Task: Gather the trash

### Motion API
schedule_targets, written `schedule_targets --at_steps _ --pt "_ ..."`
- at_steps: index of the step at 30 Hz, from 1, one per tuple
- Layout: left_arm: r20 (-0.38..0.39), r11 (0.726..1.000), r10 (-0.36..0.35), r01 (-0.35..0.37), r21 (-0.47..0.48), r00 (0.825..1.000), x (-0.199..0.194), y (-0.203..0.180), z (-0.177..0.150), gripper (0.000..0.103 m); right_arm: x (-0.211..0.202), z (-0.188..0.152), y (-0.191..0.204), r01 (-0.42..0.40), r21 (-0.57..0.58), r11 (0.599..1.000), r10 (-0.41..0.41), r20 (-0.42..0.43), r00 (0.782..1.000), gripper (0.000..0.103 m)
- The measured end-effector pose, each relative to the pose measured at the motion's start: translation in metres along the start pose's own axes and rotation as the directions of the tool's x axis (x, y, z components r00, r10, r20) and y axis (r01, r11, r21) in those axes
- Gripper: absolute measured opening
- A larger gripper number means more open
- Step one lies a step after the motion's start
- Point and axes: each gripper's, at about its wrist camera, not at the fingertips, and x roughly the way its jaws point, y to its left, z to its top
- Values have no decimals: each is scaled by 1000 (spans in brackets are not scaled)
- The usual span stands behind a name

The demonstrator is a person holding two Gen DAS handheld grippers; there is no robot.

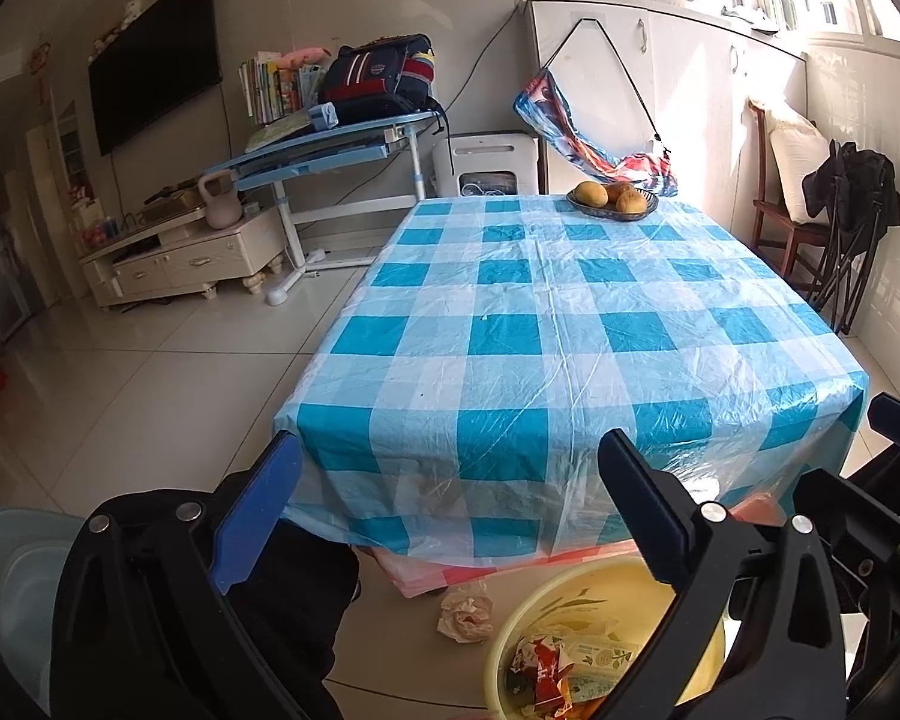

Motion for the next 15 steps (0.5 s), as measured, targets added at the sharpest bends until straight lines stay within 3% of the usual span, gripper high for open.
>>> schedule_targets --at_steps 15 --pt "-15 1000 -4 4 -24 1000 1 6 0 96 2 -1 2 10 -24 1000 -10 2 1000 90"
